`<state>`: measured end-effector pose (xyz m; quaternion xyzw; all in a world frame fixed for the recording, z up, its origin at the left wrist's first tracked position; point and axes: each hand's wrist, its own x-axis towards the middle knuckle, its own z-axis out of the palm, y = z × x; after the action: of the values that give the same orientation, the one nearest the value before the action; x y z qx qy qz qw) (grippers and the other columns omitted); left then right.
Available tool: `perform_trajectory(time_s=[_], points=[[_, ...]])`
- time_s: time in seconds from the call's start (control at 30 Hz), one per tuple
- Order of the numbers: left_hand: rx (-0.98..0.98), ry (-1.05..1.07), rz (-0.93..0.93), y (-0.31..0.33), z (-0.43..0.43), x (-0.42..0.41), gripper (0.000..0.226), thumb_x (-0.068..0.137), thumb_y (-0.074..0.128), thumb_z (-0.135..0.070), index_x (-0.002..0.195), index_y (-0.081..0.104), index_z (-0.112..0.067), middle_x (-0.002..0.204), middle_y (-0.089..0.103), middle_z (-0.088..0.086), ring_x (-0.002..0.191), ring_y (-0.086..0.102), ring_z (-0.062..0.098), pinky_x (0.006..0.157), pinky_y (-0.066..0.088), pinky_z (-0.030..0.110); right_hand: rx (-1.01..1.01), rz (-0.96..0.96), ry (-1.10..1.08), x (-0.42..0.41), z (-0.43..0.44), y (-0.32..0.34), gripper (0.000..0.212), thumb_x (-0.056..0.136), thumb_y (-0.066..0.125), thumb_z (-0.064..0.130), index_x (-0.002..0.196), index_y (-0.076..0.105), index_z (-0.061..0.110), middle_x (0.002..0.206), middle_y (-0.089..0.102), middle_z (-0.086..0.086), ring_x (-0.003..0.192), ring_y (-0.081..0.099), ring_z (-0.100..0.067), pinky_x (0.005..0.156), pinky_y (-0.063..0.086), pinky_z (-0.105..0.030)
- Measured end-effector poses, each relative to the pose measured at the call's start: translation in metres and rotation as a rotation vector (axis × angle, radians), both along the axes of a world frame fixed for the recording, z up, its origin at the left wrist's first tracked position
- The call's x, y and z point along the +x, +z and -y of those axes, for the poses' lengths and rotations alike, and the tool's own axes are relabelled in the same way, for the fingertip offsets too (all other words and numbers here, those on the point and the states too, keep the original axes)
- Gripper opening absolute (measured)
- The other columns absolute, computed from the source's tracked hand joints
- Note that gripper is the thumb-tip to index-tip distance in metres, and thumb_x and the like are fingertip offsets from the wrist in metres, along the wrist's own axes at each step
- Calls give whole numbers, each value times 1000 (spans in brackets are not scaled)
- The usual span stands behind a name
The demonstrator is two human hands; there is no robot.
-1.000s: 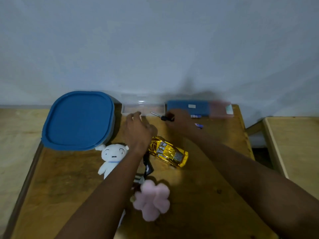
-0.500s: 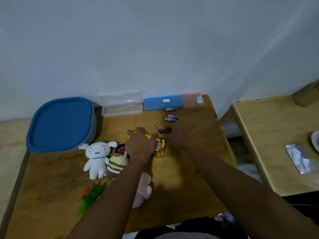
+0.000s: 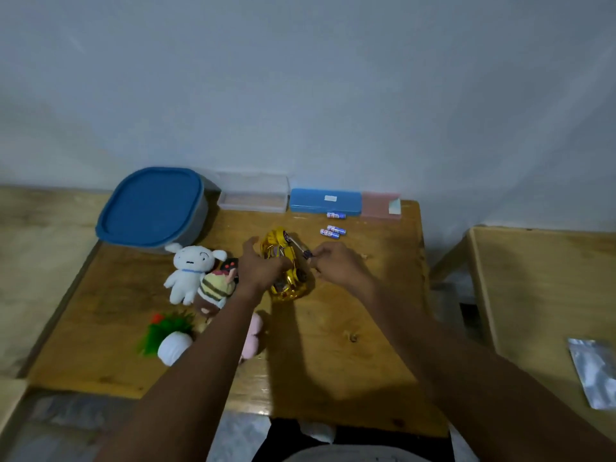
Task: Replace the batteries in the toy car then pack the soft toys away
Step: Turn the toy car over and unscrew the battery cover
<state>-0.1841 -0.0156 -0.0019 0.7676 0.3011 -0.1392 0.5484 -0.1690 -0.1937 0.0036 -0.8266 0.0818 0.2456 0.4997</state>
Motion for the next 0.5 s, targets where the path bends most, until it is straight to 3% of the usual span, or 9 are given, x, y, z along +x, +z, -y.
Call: perform_trajectory(time_s=[0.1,0.2,0.3,0.5], points=[[-388,75,40,10,-9,-14,79,70,78,-11,140,43,-19,116,67,15,95,69,33,70,58,41,138,-75,-48,-4,-6,7,12,94,61,16,106,66,15,90,71,-6,66,63,-11,54,47,-20],[-697,108,111,26,-11,-27,38,85,56,-8,123,57,-6,103,67,15,90,61,29,72,53,36,260,-89,-26,-9,-14,15,13,94,60,14,105,66,18,87,71,-5,64,60,-11,48,43,-21],[-872,172,132,43,-9,-36,47,90,50,-21,130,55,3,107,64,24,89,65,34,78,57,41,309,-34,34,-17,-18,33,17,93,61,12,108,67,19,93,73,-5,64,61,-10,46,42,-18],[-857,188,153,52,-12,-43,50,90,60,-29,129,59,4,106,69,24,86,70,34,81,57,40,260,95,130,-22,-12,62,20,97,57,20,113,70,20,91,72,0,61,58,-10,47,41,-18]])
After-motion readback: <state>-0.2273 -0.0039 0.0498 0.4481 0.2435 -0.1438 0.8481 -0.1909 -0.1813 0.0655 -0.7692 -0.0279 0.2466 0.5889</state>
